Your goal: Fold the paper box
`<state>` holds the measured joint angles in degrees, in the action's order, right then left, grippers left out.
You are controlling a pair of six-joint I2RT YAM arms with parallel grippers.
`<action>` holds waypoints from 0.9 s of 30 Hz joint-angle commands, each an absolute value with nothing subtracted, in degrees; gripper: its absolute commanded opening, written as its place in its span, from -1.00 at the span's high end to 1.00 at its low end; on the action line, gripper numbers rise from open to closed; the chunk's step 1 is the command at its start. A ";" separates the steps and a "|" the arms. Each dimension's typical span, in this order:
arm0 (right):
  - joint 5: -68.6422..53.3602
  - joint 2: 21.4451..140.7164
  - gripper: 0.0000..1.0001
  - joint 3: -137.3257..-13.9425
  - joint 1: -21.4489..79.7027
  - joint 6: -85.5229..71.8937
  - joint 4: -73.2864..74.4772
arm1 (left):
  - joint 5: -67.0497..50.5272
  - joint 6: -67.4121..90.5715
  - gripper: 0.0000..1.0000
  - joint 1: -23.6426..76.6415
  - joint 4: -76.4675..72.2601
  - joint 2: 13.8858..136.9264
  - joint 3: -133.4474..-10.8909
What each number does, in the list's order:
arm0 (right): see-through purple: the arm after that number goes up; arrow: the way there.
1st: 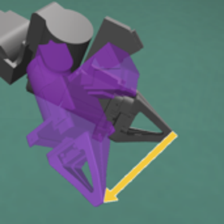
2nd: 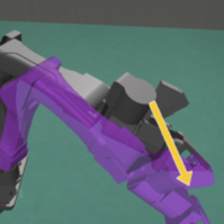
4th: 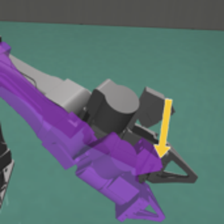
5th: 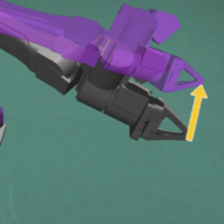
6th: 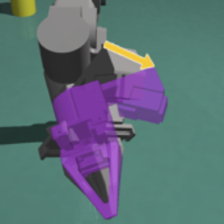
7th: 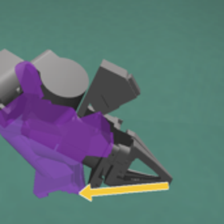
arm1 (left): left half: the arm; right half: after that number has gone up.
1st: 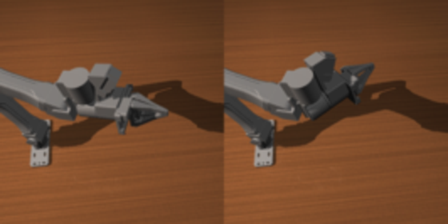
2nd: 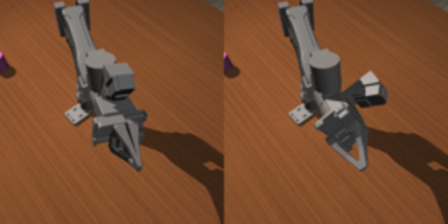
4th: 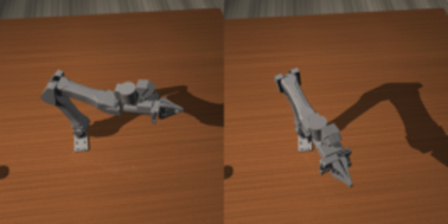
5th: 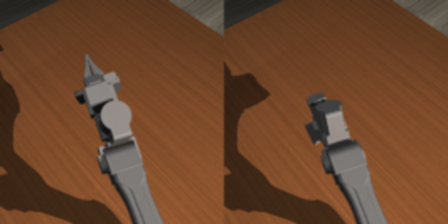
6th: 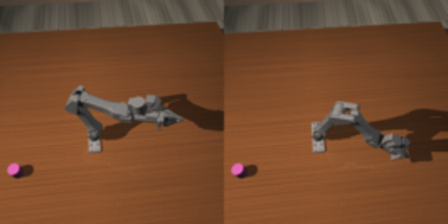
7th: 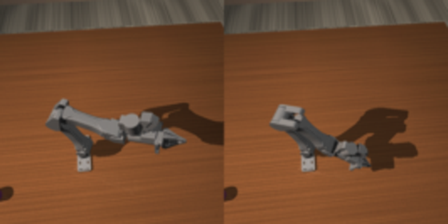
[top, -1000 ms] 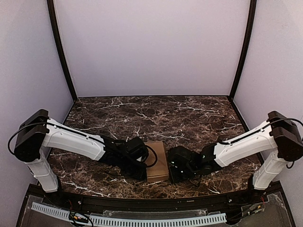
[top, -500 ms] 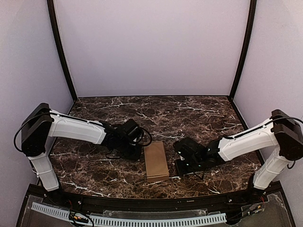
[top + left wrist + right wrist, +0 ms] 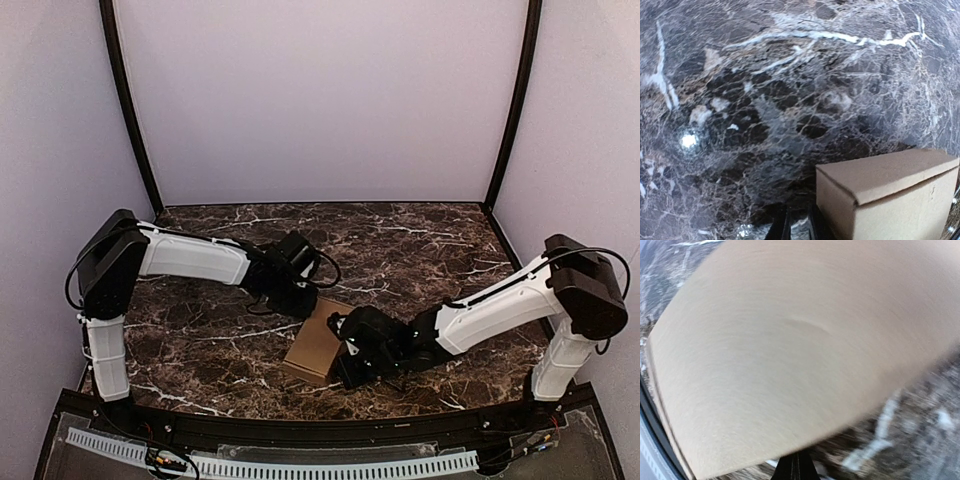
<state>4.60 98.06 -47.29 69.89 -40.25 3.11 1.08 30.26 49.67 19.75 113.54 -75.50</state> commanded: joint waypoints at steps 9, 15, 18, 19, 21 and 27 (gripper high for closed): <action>2.96 105.91 1.00 -58.88 72.06 -33.67 -0.28 | -8.19 25.14 0.79 49.73 18.68 110.81 -72.90; 3.98 100.46 1.00 -52.93 72.00 -35.43 1.60 | -1.26 23.52 0.77 49.74 22.82 106.01 -70.65; 4.41 95.69 1.00 -48.75 72.10 -37.70 2.67 | 2.79 23.47 0.77 49.78 24.07 103.78 -70.61; 4.68 93.63 1.00 -47.56 72.19 -38.12 3.34 | 4.15 23.62 0.77 49.76 24.69 102.74 -70.76; 5.91 90.59 1.00 -45.54 72.18 -38.89 5.61 | 5.03 23.67 0.76 49.82 25.64 101.35 -71.20; 9.44 83.77 1.00 -42.41 71.90 -39.78 13.68 | 1.73 23.07 0.76 50.89 26.93 100.82 -72.63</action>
